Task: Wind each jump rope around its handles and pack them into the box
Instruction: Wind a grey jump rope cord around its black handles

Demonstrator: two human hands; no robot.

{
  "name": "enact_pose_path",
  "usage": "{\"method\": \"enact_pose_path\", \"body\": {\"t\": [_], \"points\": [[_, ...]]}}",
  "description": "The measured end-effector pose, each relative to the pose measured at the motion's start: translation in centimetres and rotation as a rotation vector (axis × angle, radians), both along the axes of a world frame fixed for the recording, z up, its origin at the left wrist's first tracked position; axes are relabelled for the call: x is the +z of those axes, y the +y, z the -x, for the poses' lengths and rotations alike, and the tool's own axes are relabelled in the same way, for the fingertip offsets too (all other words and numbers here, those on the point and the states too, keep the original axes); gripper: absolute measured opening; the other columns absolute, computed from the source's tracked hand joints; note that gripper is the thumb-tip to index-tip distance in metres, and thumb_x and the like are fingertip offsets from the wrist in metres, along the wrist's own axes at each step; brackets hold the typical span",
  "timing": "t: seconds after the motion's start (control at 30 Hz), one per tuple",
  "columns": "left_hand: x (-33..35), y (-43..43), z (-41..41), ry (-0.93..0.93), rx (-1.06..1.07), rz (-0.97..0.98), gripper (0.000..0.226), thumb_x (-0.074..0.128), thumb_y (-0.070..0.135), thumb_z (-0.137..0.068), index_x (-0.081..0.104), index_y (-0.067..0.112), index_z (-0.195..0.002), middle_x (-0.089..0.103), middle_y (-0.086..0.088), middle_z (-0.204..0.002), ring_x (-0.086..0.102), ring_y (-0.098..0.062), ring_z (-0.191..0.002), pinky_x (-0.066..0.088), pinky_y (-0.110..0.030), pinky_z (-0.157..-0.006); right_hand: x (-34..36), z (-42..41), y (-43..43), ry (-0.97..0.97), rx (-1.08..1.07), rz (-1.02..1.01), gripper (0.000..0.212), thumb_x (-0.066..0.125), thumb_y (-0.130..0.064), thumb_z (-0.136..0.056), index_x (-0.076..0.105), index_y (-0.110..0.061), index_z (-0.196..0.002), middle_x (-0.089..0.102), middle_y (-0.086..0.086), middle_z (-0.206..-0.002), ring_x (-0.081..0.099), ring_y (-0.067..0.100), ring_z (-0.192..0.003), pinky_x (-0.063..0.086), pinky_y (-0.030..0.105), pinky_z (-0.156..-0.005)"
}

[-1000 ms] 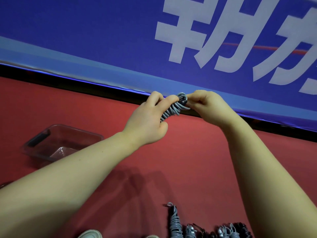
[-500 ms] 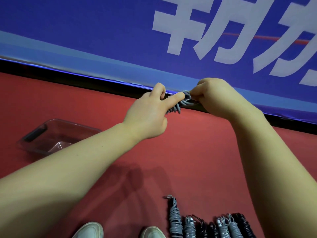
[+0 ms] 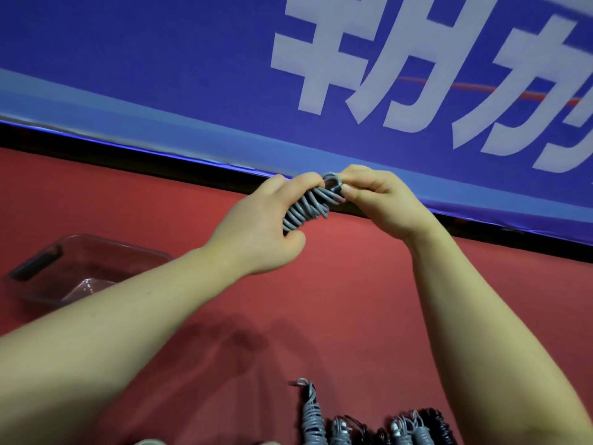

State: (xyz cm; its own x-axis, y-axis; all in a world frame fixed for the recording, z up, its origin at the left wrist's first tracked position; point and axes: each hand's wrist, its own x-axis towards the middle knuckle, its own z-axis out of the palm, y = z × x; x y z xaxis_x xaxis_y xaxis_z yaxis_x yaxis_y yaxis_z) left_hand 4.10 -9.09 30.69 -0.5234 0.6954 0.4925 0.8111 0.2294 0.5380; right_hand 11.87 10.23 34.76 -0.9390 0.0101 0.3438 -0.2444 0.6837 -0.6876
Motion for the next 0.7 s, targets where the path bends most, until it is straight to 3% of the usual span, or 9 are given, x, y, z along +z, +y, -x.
{"method": "enact_pose_path", "body": {"t": [0.1, 0.23, 0.3, 0.43, 0.53, 0.63, 0.7], "points": [[0.0, 0.0, -0.2, -0.032, -0.073, 0.006, 0.067, 0.046, 0.027, -0.062, 0.029, 0.053, -0.12, 0.05, 0.011, -0.112, 0.052, -0.011, -0.097, 0.046, -0.031, -0.085, 0.4, -0.5, 0.7, -0.041, 0.043, -0.05, 0.021, 0.053, -0.017, -0.086, 0.065, -0.032, -0.093, 0.061, -0.017, -0.079, 0.053, -0.005, -0.079, 0.039, 0.011, -0.078], [-0.4, -0.3, -0.8, 0.053, -0.095, 0.071, 0.067, 0.045, 0.028, -0.061, 0.028, 0.052, -0.121, 0.052, 0.013, -0.104, 0.055, -0.015, -0.094, 0.048, -0.035, -0.081, 2.7, -1.5, 1.4, -0.087, 0.103, -0.453, 0.023, 0.053, -0.015, -0.087, 0.066, -0.032, -0.096, 0.061, -0.005, -0.085, 0.056, 0.003, -0.08, 0.044, 0.018, -0.074], [0.1, -0.3, -1.1, 0.081, -0.101, 0.07, 0.067, 0.046, 0.027, -0.061, 0.029, 0.052, -0.121, 0.053, 0.016, -0.104, 0.054, -0.012, -0.093, 0.048, -0.032, -0.078, 3.0, -2.0, 1.6, -0.029, 0.127, -0.51, 0.025, 0.052, -0.012, -0.088, 0.069, -0.024, -0.102, 0.062, 0.0, -0.086, 0.058, 0.007, -0.08, 0.046, 0.02, -0.072], [0.8, 0.1, -1.5, 0.038, -0.123, 0.024, 0.065, 0.047, 0.025, -0.06, 0.036, 0.051, -0.118, 0.053, 0.018, -0.099, 0.045, -0.002, -0.08, 0.041, -0.019, -0.07, 1.3, -3.3, 2.3, 0.112, 0.091, -0.286, 0.026, 0.054, -0.013, -0.089, 0.067, -0.036, -0.089, 0.059, -0.015, -0.083, 0.054, 0.0, -0.078, 0.039, 0.012, -0.074], [1.0, 0.5, -1.9, 0.011, -0.15, -0.005, 0.062, 0.048, 0.024, -0.059, 0.037, 0.05, -0.115, 0.058, 0.012, -0.097, 0.049, -0.006, -0.078, 0.044, -0.025, -0.071, -1.3, -3.1, 2.0, 0.182, 0.08, -0.033, 0.018, 0.055, -0.025, -0.088, 0.067, -0.038, -0.088, 0.06, -0.019, -0.085, 0.052, 0.001, -0.083, 0.039, 0.017, -0.081], [1.1, 0.9, -2.2, -0.07, -0.198, -0.054, 0.062, 0.049, 0.021, -0.059, 0.037, 0.048, -0.114, 0.059, 0.012, -0.094, 0.054, -0.01, -0.076, 0.045, -0.025, -0.07, -3.8, -2.3, 0.9, 0.239, 0.183, 0.451, 0.022, 0.065, -0.034, -0.085, 0.073, -0.024, -0.102, 0.065, -0.01, -0.096, 0.055, 0.013, -0.096, 0.04, 0.031, -0.092], [0.8, 1.1, -2.5, -0.112, -0.218, -0.047, 0.06, 0.05, 0.02, -0.06, 0.039, 0.049, -0.112, 0.058, 0.021, -0.086, 0.053, -0.005, -0.072, 0.042, -0.016, -0.063, -4.7, -1.9, 0.7, 0.206, 0.194, 0.596, 0.029, 0.067, -0.034, -0.083, 0.071, -0.015, -0.105, 0.065, 0.0, -0.101, 0.056, 0.019, -0.1, 0.042, 0.033, -0.093]]}}
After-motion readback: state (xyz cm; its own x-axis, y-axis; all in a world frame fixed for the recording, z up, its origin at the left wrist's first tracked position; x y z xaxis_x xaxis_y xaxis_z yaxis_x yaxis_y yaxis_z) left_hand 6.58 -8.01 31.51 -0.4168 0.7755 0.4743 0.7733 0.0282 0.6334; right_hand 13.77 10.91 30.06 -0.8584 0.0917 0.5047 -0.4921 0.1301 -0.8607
